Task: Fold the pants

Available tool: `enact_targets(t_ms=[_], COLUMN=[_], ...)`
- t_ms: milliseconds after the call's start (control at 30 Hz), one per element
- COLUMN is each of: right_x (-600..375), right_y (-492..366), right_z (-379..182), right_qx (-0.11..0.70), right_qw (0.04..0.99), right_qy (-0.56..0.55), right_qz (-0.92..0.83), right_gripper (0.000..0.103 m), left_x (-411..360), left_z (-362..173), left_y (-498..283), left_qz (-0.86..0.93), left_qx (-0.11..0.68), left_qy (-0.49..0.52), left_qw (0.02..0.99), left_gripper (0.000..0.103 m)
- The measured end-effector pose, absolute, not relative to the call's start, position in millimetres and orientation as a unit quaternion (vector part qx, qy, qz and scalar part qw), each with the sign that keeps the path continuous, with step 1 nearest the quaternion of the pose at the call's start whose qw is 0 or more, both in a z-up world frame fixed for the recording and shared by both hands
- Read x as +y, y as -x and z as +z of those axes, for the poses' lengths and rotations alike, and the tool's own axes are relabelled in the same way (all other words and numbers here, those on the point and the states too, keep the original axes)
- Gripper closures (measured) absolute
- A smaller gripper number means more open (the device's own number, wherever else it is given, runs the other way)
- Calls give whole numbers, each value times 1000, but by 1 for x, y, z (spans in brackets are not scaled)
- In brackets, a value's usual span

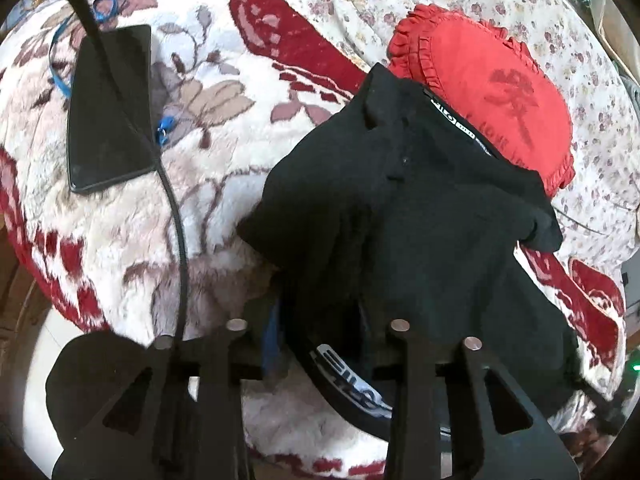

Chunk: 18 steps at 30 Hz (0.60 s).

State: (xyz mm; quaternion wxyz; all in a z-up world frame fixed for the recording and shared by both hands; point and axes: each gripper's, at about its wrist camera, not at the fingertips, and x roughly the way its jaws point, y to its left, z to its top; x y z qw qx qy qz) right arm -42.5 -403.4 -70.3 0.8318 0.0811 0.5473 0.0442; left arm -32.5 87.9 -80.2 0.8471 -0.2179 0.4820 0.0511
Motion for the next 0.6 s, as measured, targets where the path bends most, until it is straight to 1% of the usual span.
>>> enact_targets(t_ms=[33, 67, 100, 133, 233, 333, 433, 600], right_x=[-403, -405, -408, -410, -412, -393, -359, -284], right_y=[46, 48, 50, 52, 49, 40, 28, 11], right_z=[-67, -61, -53, -47, -19, 0, -6, -28], right_qx=[543, 534, 525, 519, 490, 466, 465, 482], right_qw=[835, 841, 846, 851, 870, 880, 875, 850], right_qy=[-80, -83, -83, -78, -47, -66, -62, -42], right_qz=[43, 42, 34, 26, 12, 69, 121, 211], right_gripper=[80, 71, 67, 63, 62, 62, 62, 62], left_x=[92, 95, 99, 102, 108, 108, 100, 95], left_z=[-75, -71, -65, -60, -39, -25, -23, -37], left_y=[36, 39, 43, 47, 56, 56, 48, 36], left_qz=[49, 47, 49, 53, 80, 83, 79, 94], left_qx=[479, 476, 471, 467, 444, 431, 432, 452], left_qy=[222, 223, 218, 213, 188, 172, 151, 137], left_qw=[848, 850, 853, 857, 872, 882, 886, 877], left_gripper=[67, 64, 56, 52, 52, 52, 52, 52])
